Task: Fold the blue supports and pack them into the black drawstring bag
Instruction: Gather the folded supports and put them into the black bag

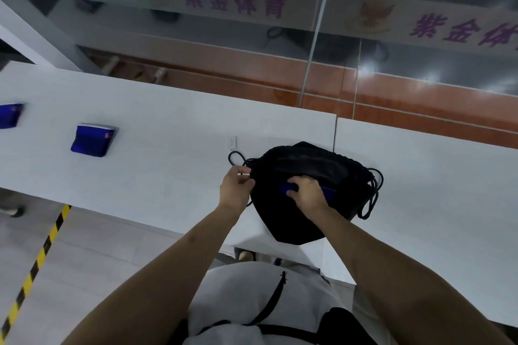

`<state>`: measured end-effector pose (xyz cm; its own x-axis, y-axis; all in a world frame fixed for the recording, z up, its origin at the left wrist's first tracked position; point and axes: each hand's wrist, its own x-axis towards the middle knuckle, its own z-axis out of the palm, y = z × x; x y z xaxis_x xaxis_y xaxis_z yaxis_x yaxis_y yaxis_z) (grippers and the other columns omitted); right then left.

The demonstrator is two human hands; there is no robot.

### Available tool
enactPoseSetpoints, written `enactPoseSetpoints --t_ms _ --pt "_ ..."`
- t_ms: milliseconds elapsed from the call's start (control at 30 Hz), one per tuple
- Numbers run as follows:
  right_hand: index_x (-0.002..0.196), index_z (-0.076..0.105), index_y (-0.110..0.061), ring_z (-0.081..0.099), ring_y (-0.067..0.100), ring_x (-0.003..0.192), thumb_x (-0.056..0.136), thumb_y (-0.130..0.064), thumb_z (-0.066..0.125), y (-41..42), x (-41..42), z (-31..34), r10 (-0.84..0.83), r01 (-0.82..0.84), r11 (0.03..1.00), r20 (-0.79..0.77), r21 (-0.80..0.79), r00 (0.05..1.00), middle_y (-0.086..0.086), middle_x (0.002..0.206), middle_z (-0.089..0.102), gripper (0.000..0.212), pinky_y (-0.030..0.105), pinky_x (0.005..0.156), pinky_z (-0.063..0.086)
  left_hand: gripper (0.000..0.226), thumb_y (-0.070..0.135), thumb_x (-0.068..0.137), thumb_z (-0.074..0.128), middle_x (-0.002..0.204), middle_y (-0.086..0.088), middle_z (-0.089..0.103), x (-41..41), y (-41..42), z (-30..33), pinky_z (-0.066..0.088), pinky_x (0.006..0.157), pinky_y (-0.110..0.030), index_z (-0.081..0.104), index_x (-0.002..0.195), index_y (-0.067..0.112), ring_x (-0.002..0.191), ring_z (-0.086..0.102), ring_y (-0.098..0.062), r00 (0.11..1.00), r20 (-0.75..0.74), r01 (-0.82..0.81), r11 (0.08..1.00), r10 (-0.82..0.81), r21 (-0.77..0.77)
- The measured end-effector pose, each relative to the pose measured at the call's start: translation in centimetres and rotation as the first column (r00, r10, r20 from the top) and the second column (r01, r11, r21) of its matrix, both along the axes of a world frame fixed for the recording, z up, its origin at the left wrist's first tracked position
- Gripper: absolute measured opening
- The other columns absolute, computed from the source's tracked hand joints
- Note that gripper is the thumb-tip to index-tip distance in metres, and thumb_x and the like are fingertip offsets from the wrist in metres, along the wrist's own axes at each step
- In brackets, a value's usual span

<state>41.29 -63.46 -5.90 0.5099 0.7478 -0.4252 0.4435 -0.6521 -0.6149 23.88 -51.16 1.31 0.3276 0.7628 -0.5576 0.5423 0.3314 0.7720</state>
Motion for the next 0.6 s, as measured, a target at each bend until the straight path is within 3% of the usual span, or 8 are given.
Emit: enactPoseSetpoints --t_ms 133,400,467,600 --pt "0.131 0.067 -0.007 0.059 0.031 0.12 0.09 -0.015 0.077 0.0 -0.1 0.4 0.01 -0.01 1.0 0.049 0.006 0.999 0.015 0.131 0.06 0.043 0.033 0.109 0.044 0.023 0.008 0.09 0.062 0.101 -0.003 0.075 -0.1 -0.4 0.3 0.058 0.089 -0.04 0.063 0.106 0.025 0.092 0.074 -0.025 1.0 -0.009 -0.011 1.0 0.011 0.02" --pt "0.125 0.067 -0.009 0.061 0.026 0.115 0.095 -0.016 0.067 -1.3 -0.8 4.5 0.007 -0.048 0.974 0.179 0.223 0.984 0.008 0.121 0.062 0.03 0.037 0.099 0.053 0.029 0.015 0.1 0.053 0.119 0.007 0.065 0.0 -1.9 2.3 0.041 0.058 -0.004 0.061 0.127 0.019 0.099 0.064 -0.011 0.991 -0.114 0.094 0.973 -0.071 0.21" --pt "0.124 0.067 -0.01 0.059 0.025 0.117 0.096 -0.017 0.064 -1.3 -1.2 5.9 0.026 -0.096 0.958 0.252 0.269 0.968 0.007 0.122 0.062 0.029 0.037 0.101 0.052 0.029 0.018 0.101 0.052 0.121 0.004 0.065 -0.5 -2.2 2.6 0.046 0.069 -0.01 0.06 0.129 0.017 0.102 0.064 -0.012 0.985 -0.142 0.135 0.953 -0.099 0.27" --pt "0.122 0.067 -0.01 0.056 0.024 0.116 0.098 -0.018 0.061 -0.6 -2.5 8.3 0.037 -0.176 0.93 0.394 0.323 0.918 0.006 0.12 0.063 0.026 0.034 0.101 0.051 0.031 0.022 0.103 0.048 0.126 0.0 0.063 -1.9 -1.9 3.0 0.053 0.091 -0.037 0.059 0.132 0.02 0.109 0.063 -0.019 0.962 -0.228 0.23 0.889 -0.147 0.396"
